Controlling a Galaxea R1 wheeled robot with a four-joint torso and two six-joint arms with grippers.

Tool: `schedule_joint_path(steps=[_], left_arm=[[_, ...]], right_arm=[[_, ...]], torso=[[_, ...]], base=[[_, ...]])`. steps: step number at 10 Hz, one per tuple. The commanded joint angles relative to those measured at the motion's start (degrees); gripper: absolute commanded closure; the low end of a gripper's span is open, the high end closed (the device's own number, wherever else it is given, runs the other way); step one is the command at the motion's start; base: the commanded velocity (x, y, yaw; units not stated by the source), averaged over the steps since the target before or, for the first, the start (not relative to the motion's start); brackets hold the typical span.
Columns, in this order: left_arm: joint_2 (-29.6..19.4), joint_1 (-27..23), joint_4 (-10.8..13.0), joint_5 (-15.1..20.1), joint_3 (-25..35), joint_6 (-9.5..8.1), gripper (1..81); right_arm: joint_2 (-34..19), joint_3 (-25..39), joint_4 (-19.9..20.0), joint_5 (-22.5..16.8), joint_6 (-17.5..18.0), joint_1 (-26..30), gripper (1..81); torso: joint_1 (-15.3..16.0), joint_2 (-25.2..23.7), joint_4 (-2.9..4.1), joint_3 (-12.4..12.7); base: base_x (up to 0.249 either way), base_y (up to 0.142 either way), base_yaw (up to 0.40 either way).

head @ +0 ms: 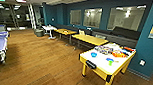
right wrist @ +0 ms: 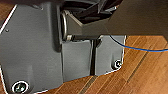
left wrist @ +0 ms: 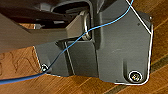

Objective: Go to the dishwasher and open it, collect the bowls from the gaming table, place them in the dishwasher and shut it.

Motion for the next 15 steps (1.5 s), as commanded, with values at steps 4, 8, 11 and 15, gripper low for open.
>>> schedule_joint_path(steps=[4,8,11,15], left_arm=[[0.02,-2.03,3.78,3.96,0.53,-2.95,1.0],[0.02,-1.94,3.78,3.96,0.53,-2.95,1.0],[0.10,-1.93,3.78,3.96,0.53,-2.95,1.0],[0.10,-1.94,3.78,3.96,0.62,-2.95,1.0]], right_arm=[[0.29,0.49,-0.50,-2.58,-0.15,2.85,1.0],[0.29,0.49,-0.50,-2.58,-0.15,2.77,1.0],[0.29,0.49,-0.50,-2.58,-0.15,2.85,1.0],[0.29,0.48,-0.59,-2.58,-0.24,2.86,1.0]], torso=[[0.02,0.00,0.00,0.00],[0.04,0.02,0.00,0.00],[-0.02,0.00,0.00,0.00],[0.00,0.00,0.00,0.00]], base=[[0.175,0.059,0.000],[0.163,0.075,0.000],[0.164,0.063,0.000],[0.164,0.000,0.000]])
